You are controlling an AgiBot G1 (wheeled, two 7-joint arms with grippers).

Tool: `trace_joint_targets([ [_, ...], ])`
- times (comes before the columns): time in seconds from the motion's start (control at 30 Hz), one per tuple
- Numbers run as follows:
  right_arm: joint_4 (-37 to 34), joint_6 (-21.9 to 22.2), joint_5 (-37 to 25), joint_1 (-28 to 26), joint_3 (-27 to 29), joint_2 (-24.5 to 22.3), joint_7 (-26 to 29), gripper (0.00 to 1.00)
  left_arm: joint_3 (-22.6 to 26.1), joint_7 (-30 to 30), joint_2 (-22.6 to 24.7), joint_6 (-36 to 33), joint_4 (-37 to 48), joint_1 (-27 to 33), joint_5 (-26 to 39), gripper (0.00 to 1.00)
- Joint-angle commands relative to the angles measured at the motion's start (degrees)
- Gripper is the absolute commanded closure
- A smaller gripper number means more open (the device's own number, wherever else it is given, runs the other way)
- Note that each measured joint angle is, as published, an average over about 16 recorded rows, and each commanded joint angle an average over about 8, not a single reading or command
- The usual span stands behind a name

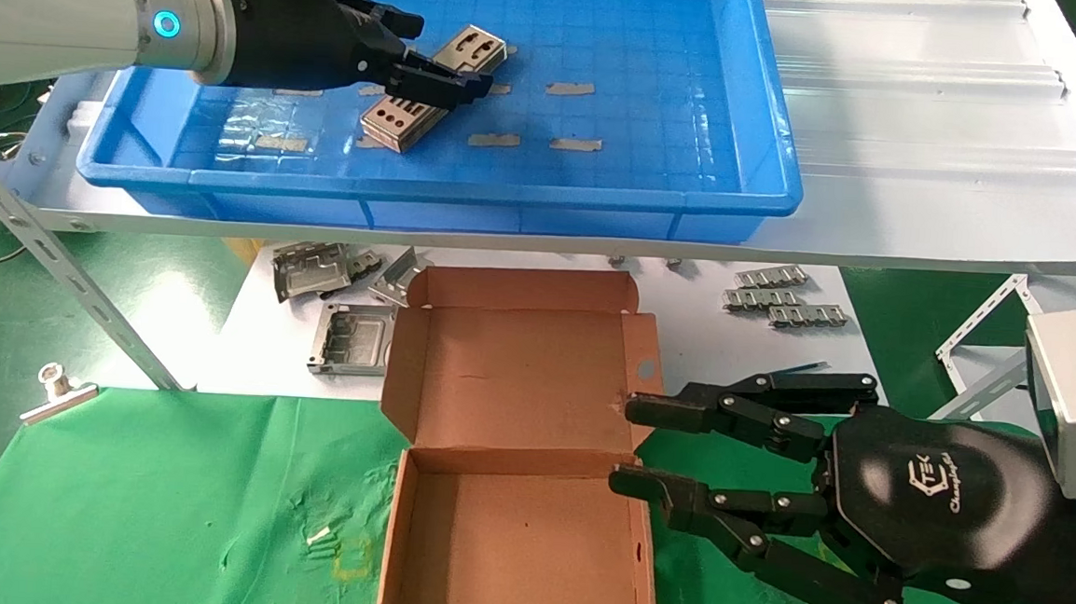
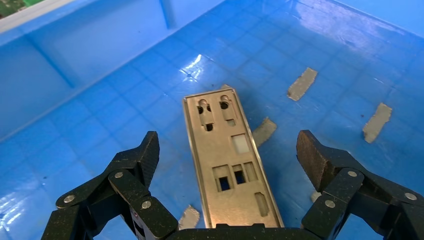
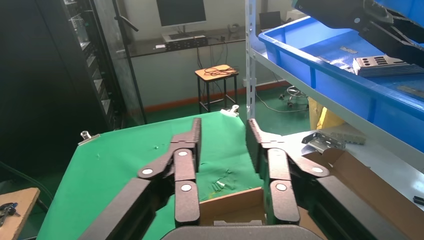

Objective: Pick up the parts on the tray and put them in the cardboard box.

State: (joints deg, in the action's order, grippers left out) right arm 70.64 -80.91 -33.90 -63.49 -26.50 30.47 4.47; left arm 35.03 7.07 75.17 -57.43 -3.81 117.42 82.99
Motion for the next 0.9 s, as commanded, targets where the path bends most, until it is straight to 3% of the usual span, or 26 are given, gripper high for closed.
trace_joint_targets([
  [0.03, 0.00, 0.00, 0.00, 0.00, 0.00, 0.00, 0.00, 0.00, 0.13, -0.25, 0.31, 0.37, 0.60, 0.32, 0.19, 0.80],
  [0.13, 0.00, 0.00, 0.00, 0.00, 0.00, 0.00, 0.00, 0.00, -0.02, -0.80, 0.40, 0.27, 0.96, 0.41, -0.04, 1.00],
  [0.9, 0.00, 0.00, 0.00, 0.00, 0.00, 0.00, 0.00, 0.00, 0.41, -0.35, 1.12, 1.46, 2.32, 0.56, 0.40, 1.00],
])
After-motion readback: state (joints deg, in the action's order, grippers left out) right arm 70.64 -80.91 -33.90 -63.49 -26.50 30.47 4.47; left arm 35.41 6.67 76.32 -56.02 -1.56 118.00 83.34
